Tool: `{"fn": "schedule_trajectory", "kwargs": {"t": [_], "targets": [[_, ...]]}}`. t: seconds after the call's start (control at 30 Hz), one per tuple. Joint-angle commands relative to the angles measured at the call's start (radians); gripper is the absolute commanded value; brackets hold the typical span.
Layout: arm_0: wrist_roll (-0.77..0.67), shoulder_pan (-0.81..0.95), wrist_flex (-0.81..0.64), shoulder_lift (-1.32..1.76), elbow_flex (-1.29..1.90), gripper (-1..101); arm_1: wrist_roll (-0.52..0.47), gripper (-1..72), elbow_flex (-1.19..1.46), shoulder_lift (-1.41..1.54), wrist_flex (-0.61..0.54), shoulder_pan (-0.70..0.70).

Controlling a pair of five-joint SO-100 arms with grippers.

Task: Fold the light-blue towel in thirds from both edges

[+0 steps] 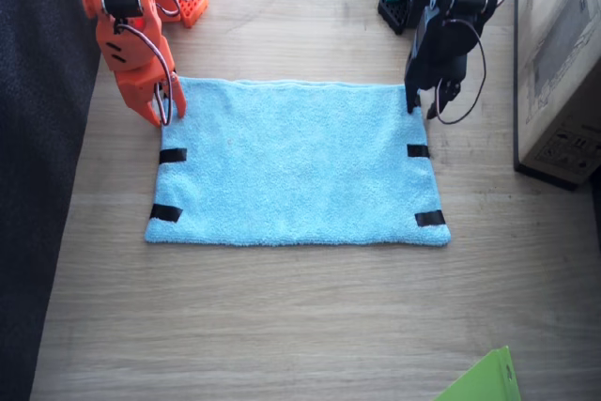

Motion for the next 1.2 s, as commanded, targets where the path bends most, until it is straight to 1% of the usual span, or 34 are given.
{"fn": "schedule_trajectory", "kwargs": {"t": [0.0,0.2,0.5,0.57,0.67,0.8,0.83,0.9,1.0,1.03,1.17], "targets": [[0.023,0.023,0.028,-0.020,-0.037,19,-0.002,21.3,0.005,0.009,0.003,0.014],[0.015,0.035,0.034,-0.029,-0.074,18,-0.003,21.4,0.006,0.008,0.003,0.012],[0.000,0.002,0.041,-0.041,-0.091,15,-0.005,21.4,0.006,0.006,0.002,0.015],[0.005,-0.002,0.041,-0.041,-0.084,11,-0.006,21.4,0.008,0.006,0.003,0.015],[0.011,-0.005,0.041,-0.038,-0.071,9,-0.009,21.4,0.008,0.006,0.005,0.014],[0.020,-0.006,0.032,-0.020,-0.044,0,-0.011,21.0,0.011,0.003,0.002,0.014],[0.021,-0.008,0.031,-0.009,-0.037,0,-0.012,20.5,0.014,0.003,0.000,0.015],[0.021,-0.011,0.023,0.020,-0.014,0,-0.015,18.4,0.018,0.003,-0.002,0.021],[0.018,-0.006,0.023,0.048,-0.003,0,-0.020,3.1,0.029,0.003,-0.005,0.029],[0.018,-0.003,0.023,0.049,-0.003,0,-0.020,0.1,0.032,0.003,-0.006,0.032],[0.018,0.006,0.023,0.051,-0.002,0,-0.026,0.1,0.051,0.018,-0.014,0.043]]}}
